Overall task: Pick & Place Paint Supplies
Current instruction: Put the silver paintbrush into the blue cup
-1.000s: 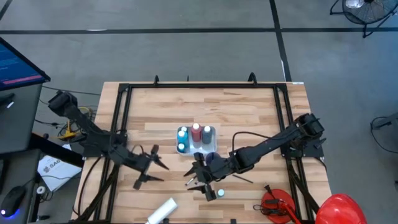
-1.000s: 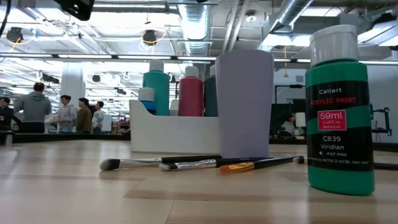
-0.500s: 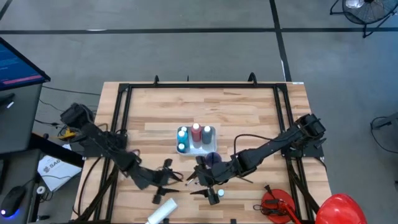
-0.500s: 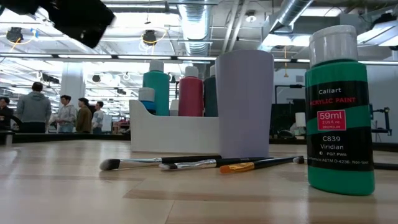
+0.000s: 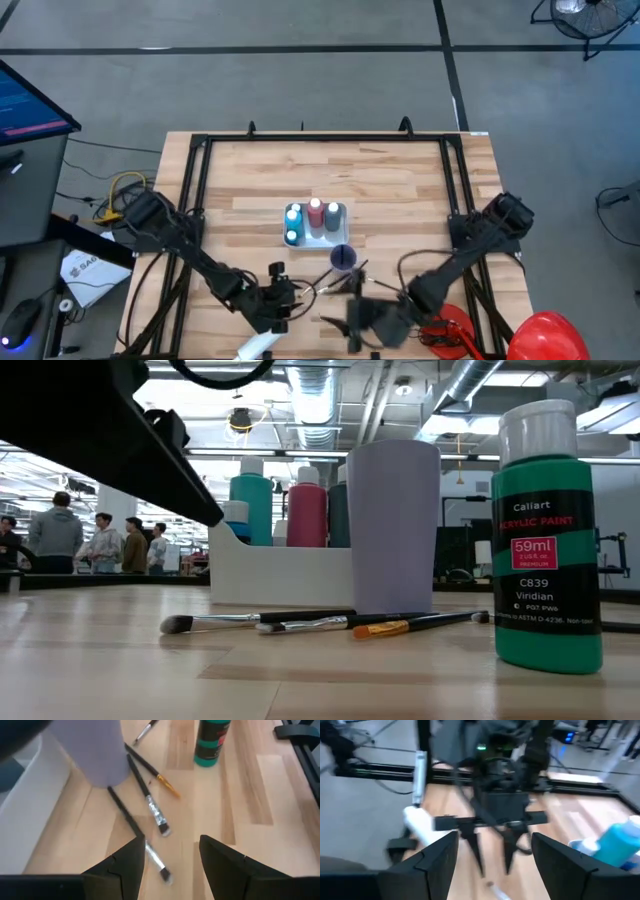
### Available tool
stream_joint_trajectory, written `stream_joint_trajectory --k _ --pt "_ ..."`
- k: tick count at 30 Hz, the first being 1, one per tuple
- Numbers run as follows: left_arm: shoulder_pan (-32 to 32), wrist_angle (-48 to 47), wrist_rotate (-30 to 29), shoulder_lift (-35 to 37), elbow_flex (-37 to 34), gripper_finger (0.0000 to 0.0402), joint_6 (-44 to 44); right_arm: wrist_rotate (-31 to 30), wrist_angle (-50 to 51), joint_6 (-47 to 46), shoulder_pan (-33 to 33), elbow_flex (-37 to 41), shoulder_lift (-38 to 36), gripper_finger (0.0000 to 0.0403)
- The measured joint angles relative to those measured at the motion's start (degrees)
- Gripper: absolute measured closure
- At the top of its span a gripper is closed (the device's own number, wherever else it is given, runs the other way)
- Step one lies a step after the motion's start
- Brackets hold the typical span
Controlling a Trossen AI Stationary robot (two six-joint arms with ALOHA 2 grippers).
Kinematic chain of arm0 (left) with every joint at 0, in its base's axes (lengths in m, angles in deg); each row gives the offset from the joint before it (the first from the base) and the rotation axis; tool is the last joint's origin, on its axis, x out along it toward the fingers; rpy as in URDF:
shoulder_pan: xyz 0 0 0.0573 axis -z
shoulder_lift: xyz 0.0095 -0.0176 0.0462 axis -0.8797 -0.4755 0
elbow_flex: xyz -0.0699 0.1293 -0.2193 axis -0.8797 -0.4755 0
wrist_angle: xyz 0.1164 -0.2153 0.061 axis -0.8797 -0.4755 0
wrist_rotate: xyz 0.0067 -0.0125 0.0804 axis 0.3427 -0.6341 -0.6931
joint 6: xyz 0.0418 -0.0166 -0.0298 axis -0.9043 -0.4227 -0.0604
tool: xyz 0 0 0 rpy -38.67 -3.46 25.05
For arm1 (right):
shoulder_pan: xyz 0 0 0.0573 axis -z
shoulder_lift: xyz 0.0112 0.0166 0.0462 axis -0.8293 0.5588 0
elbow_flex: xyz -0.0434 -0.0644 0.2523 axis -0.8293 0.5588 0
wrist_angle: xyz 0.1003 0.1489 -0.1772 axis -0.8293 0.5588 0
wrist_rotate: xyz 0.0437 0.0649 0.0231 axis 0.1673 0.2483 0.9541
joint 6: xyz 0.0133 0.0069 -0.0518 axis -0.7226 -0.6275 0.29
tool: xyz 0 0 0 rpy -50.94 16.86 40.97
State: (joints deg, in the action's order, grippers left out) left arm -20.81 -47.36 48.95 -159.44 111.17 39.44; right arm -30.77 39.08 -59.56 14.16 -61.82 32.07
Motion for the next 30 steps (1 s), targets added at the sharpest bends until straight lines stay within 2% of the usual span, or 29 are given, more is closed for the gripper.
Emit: stream_joint_trajectory --k 5,16,30 --pt "0.02 0.21 -1.09 -3.1 1.63 0.022 0.16 -0.21 -0.33 -1.0 -2.75 -0.01 0.29 0.0159" --pt "-0.43 -0.06 -0.19 -7.58 1.95 0.022 3.2 -0.16 1.89 -2.01 -2.97 0.0 0.29 0.0159" --pt "-2.04 -5.62 0.13 -8.78 2.13 0.022 7.42 0.07 2.39 -1.99 -2.26 0.0 0.28 0.0159"
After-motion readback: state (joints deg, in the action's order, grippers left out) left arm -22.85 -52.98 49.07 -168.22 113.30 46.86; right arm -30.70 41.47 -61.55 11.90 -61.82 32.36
